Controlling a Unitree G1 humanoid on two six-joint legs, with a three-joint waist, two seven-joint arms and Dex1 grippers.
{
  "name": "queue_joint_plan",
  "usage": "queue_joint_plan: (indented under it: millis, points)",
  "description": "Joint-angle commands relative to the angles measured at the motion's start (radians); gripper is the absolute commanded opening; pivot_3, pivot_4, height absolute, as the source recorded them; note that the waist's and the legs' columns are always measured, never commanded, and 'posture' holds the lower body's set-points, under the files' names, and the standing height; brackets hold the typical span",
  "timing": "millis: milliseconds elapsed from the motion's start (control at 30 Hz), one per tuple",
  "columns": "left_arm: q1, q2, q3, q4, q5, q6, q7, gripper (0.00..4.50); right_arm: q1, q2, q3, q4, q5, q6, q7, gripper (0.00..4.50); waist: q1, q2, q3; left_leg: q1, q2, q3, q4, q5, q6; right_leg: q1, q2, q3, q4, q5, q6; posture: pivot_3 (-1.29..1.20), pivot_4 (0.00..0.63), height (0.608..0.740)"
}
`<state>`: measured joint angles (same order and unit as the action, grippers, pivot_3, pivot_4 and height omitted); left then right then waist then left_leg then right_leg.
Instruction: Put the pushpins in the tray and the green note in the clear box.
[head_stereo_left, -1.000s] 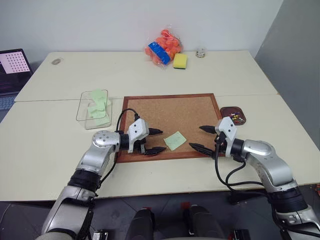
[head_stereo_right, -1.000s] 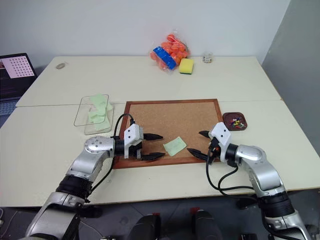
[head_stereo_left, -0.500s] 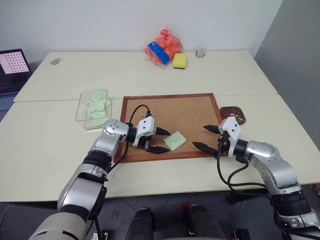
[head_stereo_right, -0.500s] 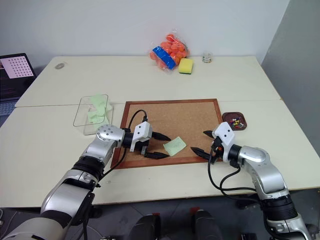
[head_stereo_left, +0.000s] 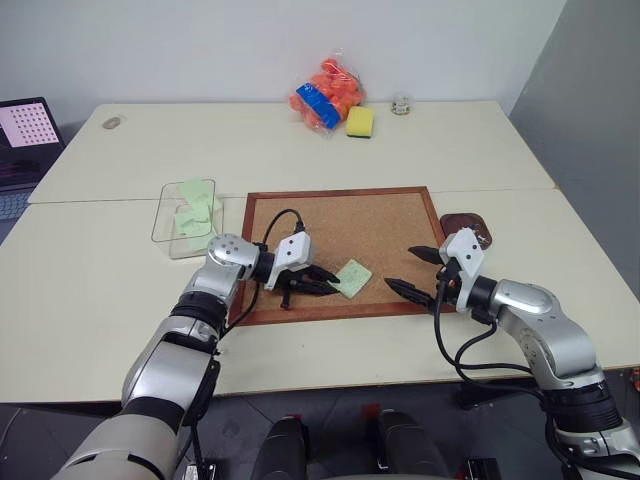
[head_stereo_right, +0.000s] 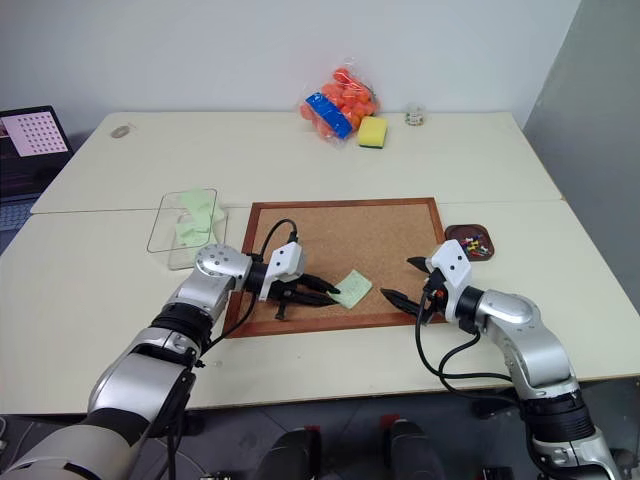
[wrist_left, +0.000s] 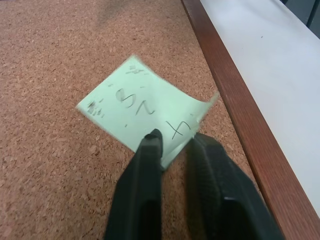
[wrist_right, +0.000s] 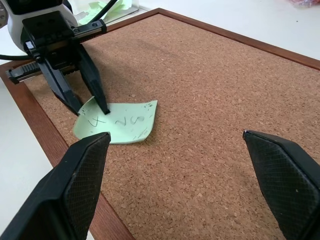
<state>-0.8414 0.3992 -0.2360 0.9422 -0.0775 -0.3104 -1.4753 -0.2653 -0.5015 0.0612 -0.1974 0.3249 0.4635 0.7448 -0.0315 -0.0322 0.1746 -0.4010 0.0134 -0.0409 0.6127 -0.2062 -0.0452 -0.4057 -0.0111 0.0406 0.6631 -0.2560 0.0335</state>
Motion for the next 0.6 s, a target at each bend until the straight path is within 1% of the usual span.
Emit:
queue_joint_plan:
  millis: [33, 67, 167, 267, 433, 600]
  points:
    - [-0.001, -0.007, 0.015, -0.022, -0.003, -0.007, -0.009, 0.09, -0.012, -0.001, -0.017, -0.037, 0.011, -0.008, -0.002, 4.50, 0.000, 0.000, 0.000, 0.000, 0.000, 0.000, 0.000, 0.000, 0.000, 0.000, 0.000, 0.000, 0.000, 0.000, 0.000, 0.00, 0.150, 0.740]
    - [0.002, -0.008, 0.016, -0.027, -0.003, -0.011, -0.010, 0.03, -0.013, -0.002, -0.016, -0.035, 0.011, -0.009, -0.002, 4.50, 0.000, 0.000, 0.000, 0.000, 0.000, 0.000, 0.000, 0.000, 0.000, 0.000, 0.000, 0.000, 0.000, 0.000, 0.000, 0.00, 0.150, 0.740]
    - [0.009, -0.013, 0.025, -0.046, -0.012, 0.000, -0.006, 0.03, -0.015, -0.002, -0.014, -0.033, 0.011, -0.010, -0.003, 4.50, 0.000, 0.000, 0.000, 0.000, 0.000, 0.000, 0.000, 0.000, 0.000, 0.000, 0.000, 0.000, 0.000, 0.000, 0.000, 0.00, 0.150, 0.740]
    - [0.021, -0.021, 0.051, -0.114, -0.051, 0.074, 0.013, 0.03, -0.020, 0.001, -0.008, -0.035, 0.017, -0.010, 0.006, 4.50, 0.000, 0.000, 0.000, 0.000, 0.000, 0.000, 0.000, 0.000, 0.000, 0.000, 0.000, 0.000, 0.000, 0.000, 0.000, 0.00, 0.150, 0.740]
    - [0.084, -0.012, 0.098, -0.298, -0.097, 0.211, 0.091, 0.03, -0.016, -0.012, 0.000, -0.062, 0.046, -0.010, 0.058, 4.50, -0.002, 0.000, 0.000, 0.000, 0.000, 0.000, 0.000, 0.000, 0.000, 0.000, 0.000, 0.000, 0.000, 0.000, 0.000, 0.00, 0.150, 0.740]
    - [0.178, 0.005, 0.144, -0.519, -0.141, 0.369, 0.195, 0.03, -0.034, 0.006, 0.000, -0.087, 0.070, -0.001, 0.073, 4.50, -0.002, 0.000, 0.000, 0.000, 0.001, -0.001, 0.000, 0.000, 0.000, 0.000, 0.000, 0.000, 0.001, 0.000, 0.000, 0.00, 0.150, 0.740]
